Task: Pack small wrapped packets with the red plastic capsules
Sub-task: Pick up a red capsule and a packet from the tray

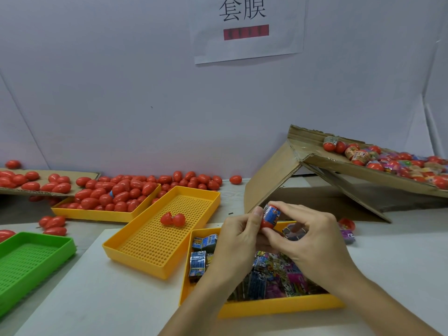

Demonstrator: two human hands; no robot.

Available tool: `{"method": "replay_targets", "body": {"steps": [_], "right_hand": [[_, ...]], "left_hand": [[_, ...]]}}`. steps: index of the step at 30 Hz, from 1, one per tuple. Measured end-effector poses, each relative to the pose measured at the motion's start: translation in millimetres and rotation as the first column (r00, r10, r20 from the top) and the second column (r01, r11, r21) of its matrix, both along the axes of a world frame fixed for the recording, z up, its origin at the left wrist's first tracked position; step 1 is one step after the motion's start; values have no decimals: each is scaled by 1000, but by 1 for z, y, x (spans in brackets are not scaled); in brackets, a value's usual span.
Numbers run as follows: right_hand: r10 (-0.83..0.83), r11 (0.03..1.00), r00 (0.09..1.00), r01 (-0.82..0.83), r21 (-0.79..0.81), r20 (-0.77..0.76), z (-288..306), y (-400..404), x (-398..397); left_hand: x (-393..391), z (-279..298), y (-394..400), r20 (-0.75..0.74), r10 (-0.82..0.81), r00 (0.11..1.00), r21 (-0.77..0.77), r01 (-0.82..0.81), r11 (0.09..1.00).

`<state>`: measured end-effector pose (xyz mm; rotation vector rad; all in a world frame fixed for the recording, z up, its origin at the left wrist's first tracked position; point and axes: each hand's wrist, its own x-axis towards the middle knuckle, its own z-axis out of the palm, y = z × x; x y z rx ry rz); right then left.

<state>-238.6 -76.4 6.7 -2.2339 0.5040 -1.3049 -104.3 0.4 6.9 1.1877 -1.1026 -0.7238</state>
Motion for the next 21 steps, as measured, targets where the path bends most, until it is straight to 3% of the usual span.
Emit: {"method": "replay_targets", "body": {"steps": [6,11,16,21], "right_hand": [[92,994,995,-94,58,27,2,-3,-1],[93,996,996,-93,5,7,1,-4,0],[-2,995,1000,4,-95,20,2,-1,1],[6,989,999,0,-150,44,5,2,1]], "left_hand": [[1,2,1,-107,-26,994,-19,24,1000],[-1,1,0,19,-9,1000,-24,9,1000],[-1,0,0,34,-10,999,-39,11,999],[-2,0,0,47,0,999,-57,3,998]]}}
